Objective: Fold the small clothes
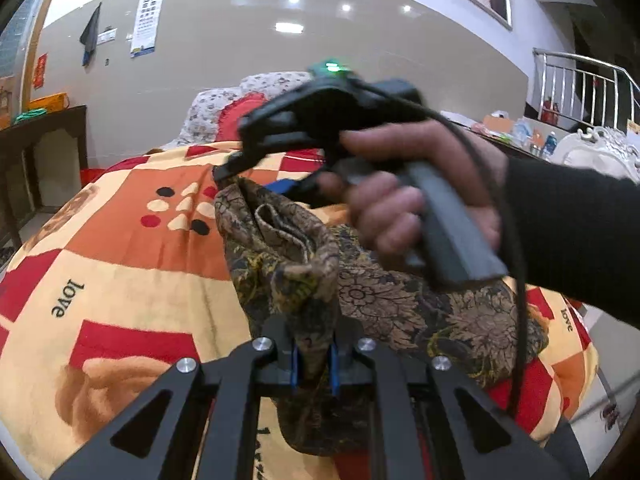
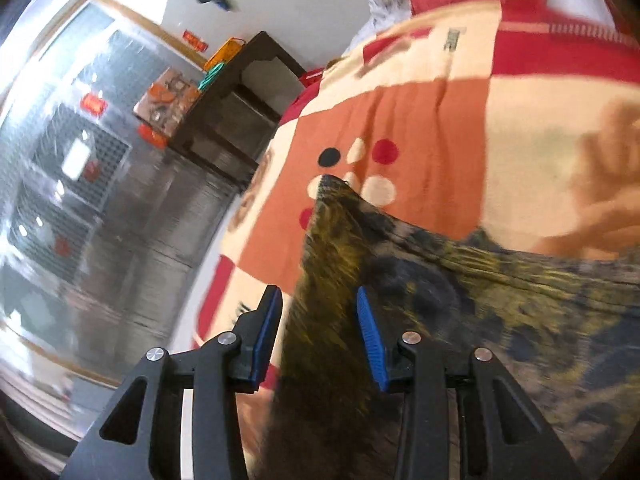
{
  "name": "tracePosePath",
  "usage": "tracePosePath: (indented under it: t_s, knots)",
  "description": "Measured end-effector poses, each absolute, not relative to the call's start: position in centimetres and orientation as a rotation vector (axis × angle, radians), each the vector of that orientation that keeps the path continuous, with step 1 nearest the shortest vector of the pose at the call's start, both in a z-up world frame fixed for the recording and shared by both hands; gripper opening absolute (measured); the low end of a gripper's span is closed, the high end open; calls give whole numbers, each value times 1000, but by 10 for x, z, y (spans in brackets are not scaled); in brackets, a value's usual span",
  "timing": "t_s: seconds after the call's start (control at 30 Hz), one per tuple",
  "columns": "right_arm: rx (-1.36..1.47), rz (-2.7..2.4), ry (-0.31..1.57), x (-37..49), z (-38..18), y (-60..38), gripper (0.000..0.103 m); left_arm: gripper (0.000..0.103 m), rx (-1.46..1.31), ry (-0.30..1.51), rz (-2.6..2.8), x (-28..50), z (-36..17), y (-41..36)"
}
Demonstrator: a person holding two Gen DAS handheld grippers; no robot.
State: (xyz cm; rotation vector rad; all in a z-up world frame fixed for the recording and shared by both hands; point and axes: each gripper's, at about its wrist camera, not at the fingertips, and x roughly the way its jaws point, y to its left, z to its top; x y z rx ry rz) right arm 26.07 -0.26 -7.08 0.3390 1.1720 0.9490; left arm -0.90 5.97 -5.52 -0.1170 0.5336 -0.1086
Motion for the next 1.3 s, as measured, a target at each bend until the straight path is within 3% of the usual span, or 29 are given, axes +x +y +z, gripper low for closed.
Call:
tracePosePath:
  t_s: [0.13, 0.2, 0.23, 0.33, 0.87, 1.17, 1.23, 1.3]
  knots:
    - [184, 900, 1157, 260, -69, 20, 41, 10, -118, 532, -123, -9, -53, 57]
    - [63, 849, 1132, 257, -66, 26, 30, 10, -117, 534, -132, -9, -50, 57]
    - [33, 866, 1133, 255, -65, 27, 14, 10, -116, 533, -140, -9, -49, 55]
    - [-2, 848, 1128, 255, -62, 15, 10, 10, -103, 531, -180, -11, -44, 44]
    - [-44, 594, 1131, 259, -35, -201, 8, 10, -28, 570, -492, 10, -27, -110]
    - [88, 456, 1199, 285, -104, -290, 8, 11, 4, 747, -534, 41, -75, -178]
    - [183, 455, 1201, 284, -120, -304, 14, 16, -7, 794, -548, 44, -84, -181]
    - [297, 461, 1167, 280, -119, -318, 14, 28, -22, 812, -584, 38, -84, -176]
